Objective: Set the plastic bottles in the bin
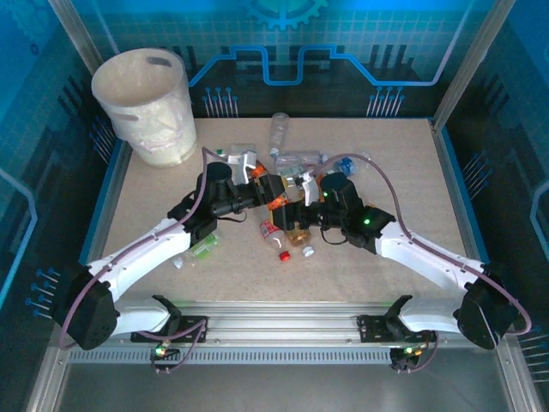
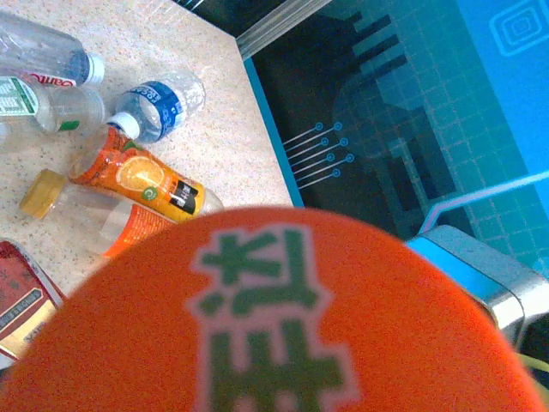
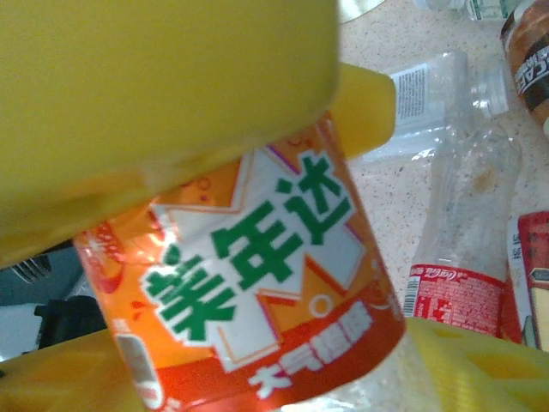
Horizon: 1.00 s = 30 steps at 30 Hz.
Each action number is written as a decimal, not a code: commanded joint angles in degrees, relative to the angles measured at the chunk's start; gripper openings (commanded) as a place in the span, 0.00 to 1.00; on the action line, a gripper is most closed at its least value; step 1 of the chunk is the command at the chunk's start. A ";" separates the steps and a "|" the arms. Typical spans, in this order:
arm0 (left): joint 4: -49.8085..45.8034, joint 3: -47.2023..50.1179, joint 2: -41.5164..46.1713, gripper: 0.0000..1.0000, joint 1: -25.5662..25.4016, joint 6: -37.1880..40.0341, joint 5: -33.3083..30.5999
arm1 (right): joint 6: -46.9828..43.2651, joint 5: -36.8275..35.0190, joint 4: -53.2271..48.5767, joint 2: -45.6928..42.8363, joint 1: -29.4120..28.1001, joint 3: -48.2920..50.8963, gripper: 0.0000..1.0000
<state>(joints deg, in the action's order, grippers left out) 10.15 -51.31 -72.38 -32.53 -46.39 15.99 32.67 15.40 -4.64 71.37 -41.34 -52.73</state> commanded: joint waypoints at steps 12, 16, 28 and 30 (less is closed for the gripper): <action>-14.60 -9.31 -2.99 0.46 5.18 6.80 -19.01 | -9.56 -14.39 -12.76 -3.44 -0.78 -7.07 1.00; -13.19 -12.10 -4.75 0.46 10.02 8.70 -20.90 | -8.66 -21.39 -12.17 -6.46 -0.74 -5.42 1.00; -11.62 -34.01 -13.41 0.47 23.71 22.38 -31.20 | -7.37 -29.36 -17.56 -10.37 1.43 -5.30 1.00; -10.83 -38.91 -16.02 0.47 25.84 24.83 -32.86 | -7.22 -28.81 -16.99 -10.63 1.99 -5.38 1.00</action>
<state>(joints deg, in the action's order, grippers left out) -2.66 -84.40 -85.95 -9.06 -27.81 -12.16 24.58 -12.27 -20.67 62.19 -40.42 -57.76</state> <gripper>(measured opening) 0.523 0.999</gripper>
